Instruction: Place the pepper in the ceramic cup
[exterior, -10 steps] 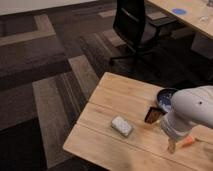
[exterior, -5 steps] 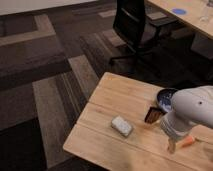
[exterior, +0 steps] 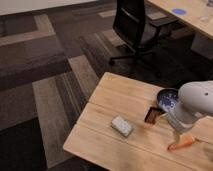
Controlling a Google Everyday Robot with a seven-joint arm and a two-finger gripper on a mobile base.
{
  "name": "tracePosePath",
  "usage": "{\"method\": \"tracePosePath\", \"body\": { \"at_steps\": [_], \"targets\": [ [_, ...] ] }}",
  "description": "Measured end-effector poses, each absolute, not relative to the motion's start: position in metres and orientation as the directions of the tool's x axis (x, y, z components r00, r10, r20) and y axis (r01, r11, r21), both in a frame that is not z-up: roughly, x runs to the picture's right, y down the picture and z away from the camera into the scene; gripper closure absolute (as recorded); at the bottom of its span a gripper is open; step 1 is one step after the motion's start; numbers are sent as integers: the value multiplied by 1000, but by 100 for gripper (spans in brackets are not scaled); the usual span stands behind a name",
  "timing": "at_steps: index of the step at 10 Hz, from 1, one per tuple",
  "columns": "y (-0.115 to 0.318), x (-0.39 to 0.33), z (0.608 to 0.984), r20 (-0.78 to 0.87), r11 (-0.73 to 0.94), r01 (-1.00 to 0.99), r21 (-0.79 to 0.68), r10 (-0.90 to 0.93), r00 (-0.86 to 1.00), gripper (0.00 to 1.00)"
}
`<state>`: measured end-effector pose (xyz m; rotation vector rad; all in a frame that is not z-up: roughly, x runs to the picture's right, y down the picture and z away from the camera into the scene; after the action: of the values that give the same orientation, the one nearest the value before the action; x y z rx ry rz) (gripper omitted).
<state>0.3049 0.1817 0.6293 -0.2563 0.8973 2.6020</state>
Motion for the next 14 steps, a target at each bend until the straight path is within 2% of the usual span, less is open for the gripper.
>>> {"method": "tracePosePath", "body": {
  "at_steps": [2, 6, 8, 14],
  "targets": [
    [179, 335, 640, -233, -749, -354, 560, 268, -935, 35],
    [179, 334, 640, -232, -748, -354, 561, 268, -935, 35],
    [197, 352, 648, -198, -741, -298, 602, 223, -954, 35],
    [198, 351, 649, -200, -740, -300, 603, 224, -954, 35]
  ]
}}
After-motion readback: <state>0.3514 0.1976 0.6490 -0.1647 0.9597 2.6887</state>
